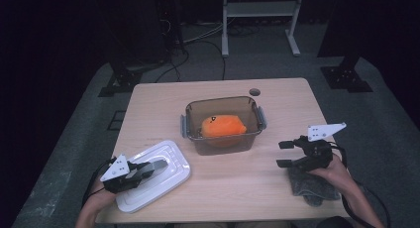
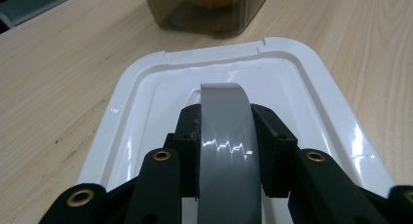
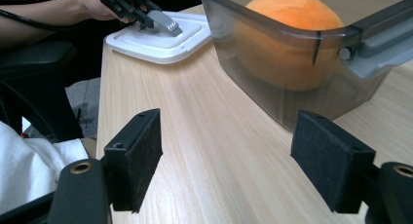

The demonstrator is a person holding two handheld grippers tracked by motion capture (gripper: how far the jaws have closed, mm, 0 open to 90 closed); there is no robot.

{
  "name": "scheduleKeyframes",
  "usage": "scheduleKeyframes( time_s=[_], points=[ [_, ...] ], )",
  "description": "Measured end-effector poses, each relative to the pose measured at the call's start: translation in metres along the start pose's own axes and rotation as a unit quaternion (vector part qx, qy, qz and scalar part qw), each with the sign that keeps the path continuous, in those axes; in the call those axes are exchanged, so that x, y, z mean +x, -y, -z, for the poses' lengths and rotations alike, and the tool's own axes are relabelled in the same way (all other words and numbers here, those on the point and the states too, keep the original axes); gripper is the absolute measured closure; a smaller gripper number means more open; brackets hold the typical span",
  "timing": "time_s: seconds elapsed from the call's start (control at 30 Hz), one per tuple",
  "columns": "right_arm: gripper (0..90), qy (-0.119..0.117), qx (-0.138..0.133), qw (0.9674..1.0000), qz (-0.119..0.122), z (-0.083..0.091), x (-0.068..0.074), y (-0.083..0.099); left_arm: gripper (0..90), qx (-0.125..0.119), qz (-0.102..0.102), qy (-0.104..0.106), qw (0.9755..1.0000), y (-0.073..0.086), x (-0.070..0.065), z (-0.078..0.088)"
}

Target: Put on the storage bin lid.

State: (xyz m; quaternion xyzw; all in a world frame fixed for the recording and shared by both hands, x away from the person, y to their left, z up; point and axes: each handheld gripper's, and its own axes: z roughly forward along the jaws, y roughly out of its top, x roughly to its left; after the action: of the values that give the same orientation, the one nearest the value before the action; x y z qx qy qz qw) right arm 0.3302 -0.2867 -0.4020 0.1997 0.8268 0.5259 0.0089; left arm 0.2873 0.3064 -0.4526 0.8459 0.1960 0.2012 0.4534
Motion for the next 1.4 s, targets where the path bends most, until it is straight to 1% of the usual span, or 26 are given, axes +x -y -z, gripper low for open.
scheduleKeyframes(
  time_s=[0.23, 0.47, 0.5, 0.63, 0.8, 1.0, 1.23, 1.4],
  points=[
    [26.0, 0.000, -0.001, 1.0000, -0.003, 0.000, 0.000, 0.004, 66.0, -0.007, -0.001, 0.006, 1.0000, -0.007, -0.001, 0.007],
    [26.0, 0.000, -0.004, 1.0000, -0.005, 0.000, 0.000, 0.007, 66.0, -0.014, -0.004, 0.010, 0.9998, -0.014, -0.001, 0.017],
    [26.1, 0.000, -0.003, 1.0000, -0.005, 0.000, 0.000, 0.007, 66.0, -0.014, -0.006, 0.011, 0.9998, -0.014, -0.001, 0.018],
    [26.1, 0.002, 0.001, 1.0000, -0.005, -0.001, 0.000, 0.009, 66.0, -0.023, -0.003, 0.014, 0.9996, -0.018, 0.000, 0.024],
    [26.1, 0.003, 0.003, 1.0000, -0.005, -0.002, 0.000, 0.012, 66.1, -0.026, -0.007, 0.016, 0.9995, -0.023, 0.000, 0.031],
    [26.1, 0.003, 0.001, 1.0000, -0.004, -0.001, 0.000, 0.013, 66.0, -0.033, -0.007, 0.017, 0.9993, -0.030, 0.001, 0.039],
    [26.1, 0.003, 0.004, 1.0000, -0.006, -0.003, 0.000, 0.013, 66.0, -0.041, -0.010, 0.016, 0.9990, -0.038, 0.002, 0.050],
    [26.1, 0.002, 0.006, 1.0000, -0.007, -0.005, -0.001, 0.014, 66.0, -0.046, -0.017, 0.013, 0.9987, -0.045, 0.003, 0.056]
  ],
)
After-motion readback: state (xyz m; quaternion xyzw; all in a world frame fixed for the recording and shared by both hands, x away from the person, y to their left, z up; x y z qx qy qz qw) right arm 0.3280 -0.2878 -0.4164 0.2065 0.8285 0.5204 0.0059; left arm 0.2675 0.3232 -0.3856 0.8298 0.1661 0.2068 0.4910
